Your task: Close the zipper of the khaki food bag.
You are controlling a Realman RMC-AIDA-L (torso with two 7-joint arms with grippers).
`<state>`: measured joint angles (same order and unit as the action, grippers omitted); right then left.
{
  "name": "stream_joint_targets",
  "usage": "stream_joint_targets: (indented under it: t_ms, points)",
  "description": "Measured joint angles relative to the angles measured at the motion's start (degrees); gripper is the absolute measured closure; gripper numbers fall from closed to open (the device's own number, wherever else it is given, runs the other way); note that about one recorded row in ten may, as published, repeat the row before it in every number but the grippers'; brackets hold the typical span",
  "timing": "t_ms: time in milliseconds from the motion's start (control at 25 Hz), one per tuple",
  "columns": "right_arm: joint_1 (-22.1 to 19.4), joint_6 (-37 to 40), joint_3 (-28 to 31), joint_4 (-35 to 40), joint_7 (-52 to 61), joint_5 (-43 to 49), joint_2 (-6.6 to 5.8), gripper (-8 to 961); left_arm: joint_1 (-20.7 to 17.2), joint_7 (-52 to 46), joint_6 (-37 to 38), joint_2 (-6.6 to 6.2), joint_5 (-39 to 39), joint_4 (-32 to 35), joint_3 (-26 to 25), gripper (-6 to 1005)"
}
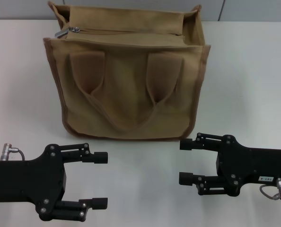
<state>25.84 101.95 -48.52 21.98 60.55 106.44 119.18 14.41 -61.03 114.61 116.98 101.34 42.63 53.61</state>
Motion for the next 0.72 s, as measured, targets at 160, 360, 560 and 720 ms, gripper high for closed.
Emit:
stream_joint_targets:
  t_ms: [160,360,560,720]
  points:
    - [0.0,0.0,0.0,0.0,0.0,0.0,0.0,177,0.0,0.0,-0.1,0.0,0.0,0.0,0.0,245]
    - [0.0,0.0,0.0,0.0,-0.2,0.0,0.0,177,0.1,0.0,-0.2,0.08,0.0,-0.3,0.0,244]
    - [0.0,0.0,0.5,0.0,-0.5,-0.3,0.0,177,0.2,0.6,-0.4,0.53,0.0,-0.7,-2.3,244]
    - [0.1,0.0,0.6,-0.1,-0.7,-0.6,0.15,178,-0.4,5.5,-1.1,1.67,-0.6,-3.4,-12.4,244]
